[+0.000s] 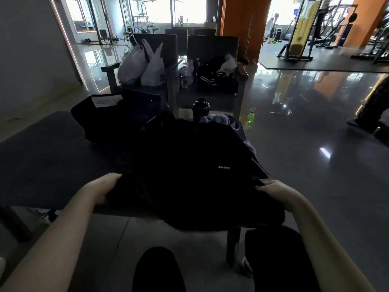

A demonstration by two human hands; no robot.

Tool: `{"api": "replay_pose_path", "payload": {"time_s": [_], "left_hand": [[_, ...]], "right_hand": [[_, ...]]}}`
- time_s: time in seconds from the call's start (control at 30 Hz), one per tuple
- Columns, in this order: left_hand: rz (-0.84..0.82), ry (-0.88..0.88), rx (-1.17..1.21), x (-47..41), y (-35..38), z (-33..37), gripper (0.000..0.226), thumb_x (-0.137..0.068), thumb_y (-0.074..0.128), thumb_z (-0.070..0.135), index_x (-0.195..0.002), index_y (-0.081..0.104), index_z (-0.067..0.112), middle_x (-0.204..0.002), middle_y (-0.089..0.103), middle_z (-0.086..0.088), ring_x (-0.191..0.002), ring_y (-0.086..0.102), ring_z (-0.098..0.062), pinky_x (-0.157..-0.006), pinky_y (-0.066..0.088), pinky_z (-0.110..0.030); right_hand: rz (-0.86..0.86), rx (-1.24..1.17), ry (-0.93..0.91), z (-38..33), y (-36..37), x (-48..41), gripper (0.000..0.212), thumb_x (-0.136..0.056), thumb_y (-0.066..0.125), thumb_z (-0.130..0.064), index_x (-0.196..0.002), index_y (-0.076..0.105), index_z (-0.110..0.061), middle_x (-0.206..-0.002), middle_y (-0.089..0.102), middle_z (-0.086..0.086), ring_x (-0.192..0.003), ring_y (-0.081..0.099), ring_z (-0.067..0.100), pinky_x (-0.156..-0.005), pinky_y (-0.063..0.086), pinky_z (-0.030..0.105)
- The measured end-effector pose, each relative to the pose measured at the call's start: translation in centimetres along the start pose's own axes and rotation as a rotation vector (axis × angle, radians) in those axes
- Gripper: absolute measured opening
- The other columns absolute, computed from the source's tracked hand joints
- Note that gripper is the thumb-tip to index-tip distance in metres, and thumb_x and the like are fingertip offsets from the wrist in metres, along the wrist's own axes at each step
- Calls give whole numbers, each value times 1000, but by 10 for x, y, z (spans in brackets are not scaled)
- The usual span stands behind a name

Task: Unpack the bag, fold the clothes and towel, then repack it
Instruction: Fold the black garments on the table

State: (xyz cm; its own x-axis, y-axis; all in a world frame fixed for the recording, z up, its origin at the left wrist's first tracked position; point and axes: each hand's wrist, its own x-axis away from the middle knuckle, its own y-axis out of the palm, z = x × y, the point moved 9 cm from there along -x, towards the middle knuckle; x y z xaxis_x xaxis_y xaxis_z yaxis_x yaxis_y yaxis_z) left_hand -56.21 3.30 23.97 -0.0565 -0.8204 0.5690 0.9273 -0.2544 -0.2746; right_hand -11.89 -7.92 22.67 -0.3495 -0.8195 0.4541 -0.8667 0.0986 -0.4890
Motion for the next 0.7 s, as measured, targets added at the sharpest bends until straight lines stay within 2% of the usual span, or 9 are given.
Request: {"api": "replay_pose_path", "payload": {"time_s": [0.1, 0.23, 0.33, 0.4, 0.43, 0.5, 0.6, 0.63, 0.7], "left_hand": [[37, -87, 84, -12, -2, -12, 33, -99, 42, 18, -75, 57, 2, -51, 55, -10, -40, 54, -21, -37, 46, -20], [122, -112, 250, -36, -9, -13, 22, -97, 48, 18, -86, 61, 3, -69, 59, -11, -60, 55, -23, -42, 51, -24], [188, -127, 458, -60, -19, -10, 30, -95, 52, 31, -113, 58, 7, -96, 63, -13, -83, 61, -27, -76, 53, -36], [257, -110, 508, -75, -25, -1, 39, -94, 54, 35, -123, 54, 9, -111, 62, -14, -98, 61, -30, -91, 49, -40], [304, -87, 444, -81, -28, 4, 40, -95, 54, 32, -125, 54, 7, -113, 62, -15, -100, 61, -31, -92, 49, -40], [382, -51, 145, -91, -27, 12, 41, -96, 52, 21, -132, 50, 2, -115, 60, -19, -99, 60, -34, -88, 49, -39], [345, -35, -211, -109, -7, 9, 49, -93, 54, 13, -137, 42, -3, -126, 55, -24, -105, 58, -35, -89, 49, -38], [333, -31, -272, -113, 0, 6, 51, -92, 56, 15, -137, 41, -5, -126, 54, -24, -104, 58, -34, -86, 50, -37], [379, 12, -337, -118, 5, 9, 61, -89, 62, 22, -138, 37, -3, -128, 51, -23, -105, 57, -34, -83, 50, -38]], "right_hand": [[89, -49, 2, 4, -9, -13, 23, -95, 55, -20, -102, 65, 0, -97, 68, 22, -80, 66, 31, -78, 54, 40], [240, -317, -96, -2, -22, -30, 28, -97, 50, -21, -105, 64, 1, -87, 65, 15, -73, 61, 27, -66, 49, 35], [321, -438, -179, -14, -31, -41, 35, -97, 48, -25, -96, 60, 8, -69, 51, 8, -55, 45, 19, -51, 35, 27], [392, -479, -214, -22, -39, -53, 35, -97, 48, -28, -90, 60, 5, -67, 47, 7, -55, 42, 17, -51, 32, 28], [413, -476, -218, -24, -40, -61, 34, -96, 49, -27, -90, 62, 4, -68, 49, 7, -57, 44, 17, -53, 33, 29], [392, -390, -175, -22, -34, -80, 27, -93, 53, -23, -100, 66, 0, -75, 60, 7, -68, 55, 20, -62, 42, 33], [235, -114, -40, -4, -6, -106, 21, -90, 55, -17, -104, 64, -4, -93, 66, 11, -86, 63, 26, -83, 50, 39], [215, -41, -18, 0, 0, -107, 17, -91, 55, -16, -102, 63, -6, -94, 65, 11, -87, 62, 26, -85, 49, 38], [208, -10, 8, 11, 8, -110, 19, -93, 55, -17, -106, 62, -6, -96, 61, 9, -85, 60, 20, -77, 49, 32]]}}
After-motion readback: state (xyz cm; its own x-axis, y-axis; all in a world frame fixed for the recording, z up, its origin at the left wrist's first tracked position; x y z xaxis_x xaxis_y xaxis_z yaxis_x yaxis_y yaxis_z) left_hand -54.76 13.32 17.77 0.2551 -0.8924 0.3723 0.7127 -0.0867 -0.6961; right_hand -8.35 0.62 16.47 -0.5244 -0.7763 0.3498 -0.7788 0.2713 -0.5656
